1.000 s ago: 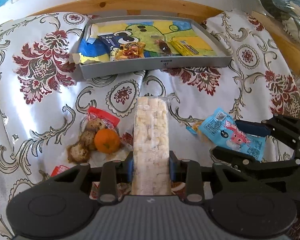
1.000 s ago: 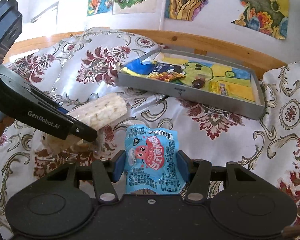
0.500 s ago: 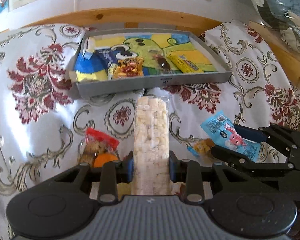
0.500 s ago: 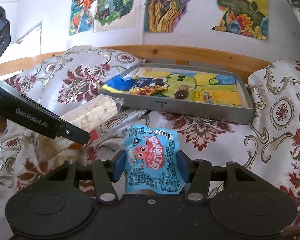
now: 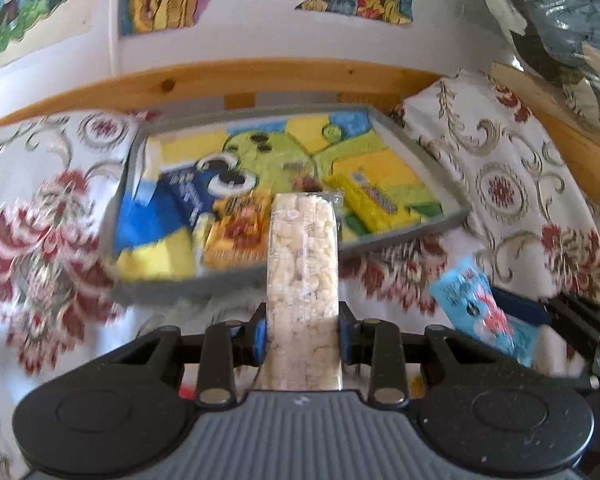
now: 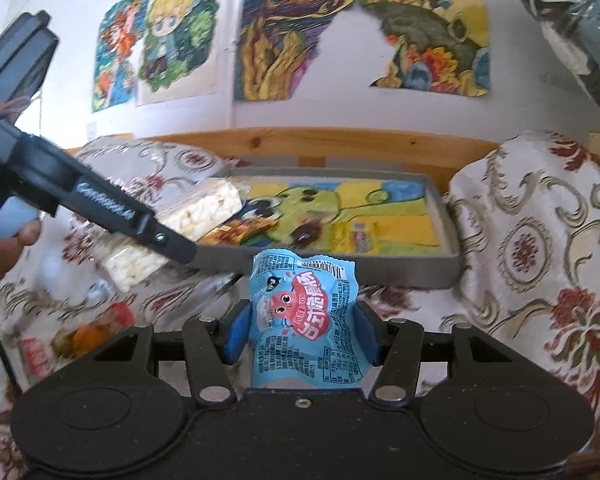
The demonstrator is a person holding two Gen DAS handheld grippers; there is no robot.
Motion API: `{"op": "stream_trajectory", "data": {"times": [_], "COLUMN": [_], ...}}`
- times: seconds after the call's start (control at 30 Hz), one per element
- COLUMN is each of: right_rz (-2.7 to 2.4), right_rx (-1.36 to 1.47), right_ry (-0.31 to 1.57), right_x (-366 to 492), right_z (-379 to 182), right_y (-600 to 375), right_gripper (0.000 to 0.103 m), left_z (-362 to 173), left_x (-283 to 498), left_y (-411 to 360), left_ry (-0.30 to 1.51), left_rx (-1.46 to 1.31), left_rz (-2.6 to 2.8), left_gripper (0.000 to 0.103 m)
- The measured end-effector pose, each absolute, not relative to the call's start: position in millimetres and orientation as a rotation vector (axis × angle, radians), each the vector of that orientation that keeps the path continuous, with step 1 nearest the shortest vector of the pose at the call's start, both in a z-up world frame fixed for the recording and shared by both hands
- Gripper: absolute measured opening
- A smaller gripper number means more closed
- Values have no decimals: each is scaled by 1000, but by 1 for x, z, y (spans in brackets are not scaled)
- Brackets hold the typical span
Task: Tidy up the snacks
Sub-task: 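Lower the rice-cake bar into the tray with the left gripper while the right lowers the blue packet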
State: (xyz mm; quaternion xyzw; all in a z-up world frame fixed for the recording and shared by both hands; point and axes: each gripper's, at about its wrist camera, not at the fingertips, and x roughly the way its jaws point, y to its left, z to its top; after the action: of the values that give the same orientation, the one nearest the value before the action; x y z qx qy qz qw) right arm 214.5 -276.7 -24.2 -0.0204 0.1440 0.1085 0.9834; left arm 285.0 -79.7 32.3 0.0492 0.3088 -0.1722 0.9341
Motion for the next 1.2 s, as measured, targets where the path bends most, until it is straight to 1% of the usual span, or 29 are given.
{"op": "stream_trajectory", "data": {"times": [0.27, 0.47, 0.63, 0.83, 1.0, 1.2], "right_rz": [168, 147, 135, 122, 118, 120], "right_rx": [-54, -92, -163, -157, -127, -114], "right_ry": [229, 219, 254, 345, 399, 416], "right_x": [245, 298, 345, 383, 390, 392], "right_z": [-8, 8, 20, 12, -1, -10], "right_y": [-284, -287, -290, -298, -303, -304], "right_gripper": [56, 56, 57, 57, 57, 60], "left_z": [41, 40, 34, 20, 13, 11], "left_x": [335, 376, 399, 412, 415, 419], "left_y": [-95, -99, -99, -109, -114, -120], "left_ry": [537, 495, 487, 514, 527, 510], "left_rx": [39, 5, -9, 4, 9, 31], "left_rz": [-339, -273, -238, -248, -256, -264], "left_gripper": [36, 36, 36, 36, 36, 36]}}
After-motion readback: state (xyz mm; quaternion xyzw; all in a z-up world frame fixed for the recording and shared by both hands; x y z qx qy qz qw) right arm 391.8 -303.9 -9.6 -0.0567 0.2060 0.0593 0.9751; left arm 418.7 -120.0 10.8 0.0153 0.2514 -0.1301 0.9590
